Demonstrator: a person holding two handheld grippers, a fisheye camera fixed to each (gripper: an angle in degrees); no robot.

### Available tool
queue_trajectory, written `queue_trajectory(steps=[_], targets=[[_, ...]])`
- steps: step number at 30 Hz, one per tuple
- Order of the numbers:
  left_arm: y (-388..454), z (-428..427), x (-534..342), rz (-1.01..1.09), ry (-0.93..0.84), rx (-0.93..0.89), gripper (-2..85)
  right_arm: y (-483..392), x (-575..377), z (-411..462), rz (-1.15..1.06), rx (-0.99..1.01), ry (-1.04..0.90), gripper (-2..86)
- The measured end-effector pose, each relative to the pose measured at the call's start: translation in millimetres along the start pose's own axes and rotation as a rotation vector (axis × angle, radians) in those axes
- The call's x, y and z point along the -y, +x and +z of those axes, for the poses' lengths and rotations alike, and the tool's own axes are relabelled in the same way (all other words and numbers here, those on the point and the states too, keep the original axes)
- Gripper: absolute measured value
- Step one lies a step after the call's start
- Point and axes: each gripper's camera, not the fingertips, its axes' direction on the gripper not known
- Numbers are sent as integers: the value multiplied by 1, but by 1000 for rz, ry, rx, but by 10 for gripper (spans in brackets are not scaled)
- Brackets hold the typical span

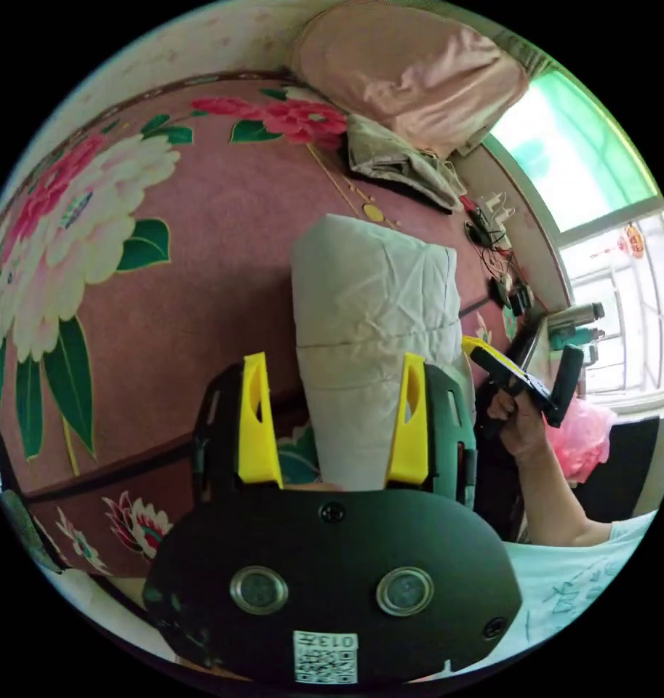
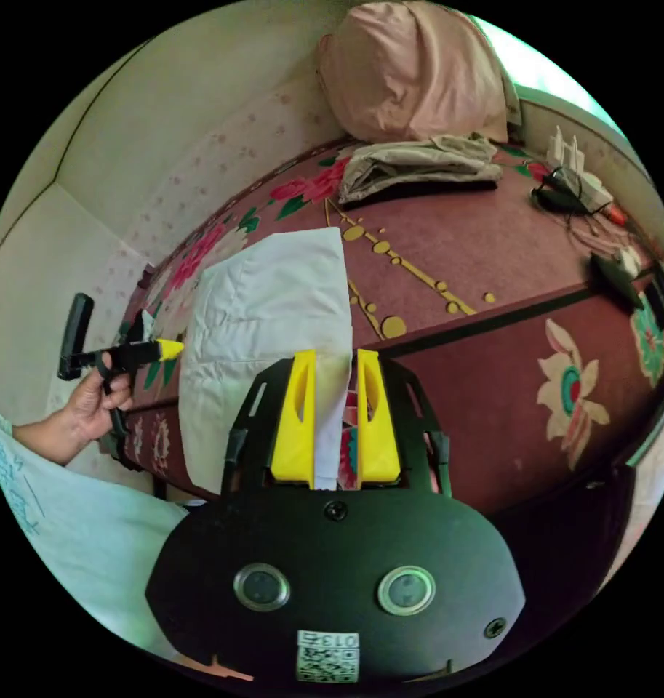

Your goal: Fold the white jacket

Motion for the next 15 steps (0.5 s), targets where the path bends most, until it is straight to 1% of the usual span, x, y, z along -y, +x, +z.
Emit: queue_trajectory(steps=[1, 2, 3, 5, 6, 7, 10, 12, 14, 15], targets=[[-11, 13, 6, -20, -34, -41, 264, 7, 7, 14, 34, 66, -4, 72], [-24, 29, 12, -73, -82, -138, 271, 13, 14, 25, 60, 129, -15, 67], [-30, 36, 14, -99, -107, -207, 274, 14, 17, 30, 69, 137, -22, 62], [-56, 64, 23, -181, -206, -423, 273, 11, 33, 48, 84, 139, -79, 35], [-62, 70, 24, -185, -218, -471, 270, 8, 36, 52, 65, 146, -97, 26], [-70, 74, 25, -179, -220, -511, 254, 0, 42, 60, 31, 199, -120, 20], [-75, 76, 29, -154, -237, -514, 226, -19, 51, 78, -117, 103, -155, 11], [-73, 77, 36, -145, -261, -501, 208, -17, 54, 83, -104, 111, -149, 10], [-63, 69, 41, -119, -228, -519, 190, -3, 65, 79, -31, 204, -174, 12], [-58, 64, 41, -103, -211, -493, 189, 0, 68, 74, -26, 216, -186, 13]])
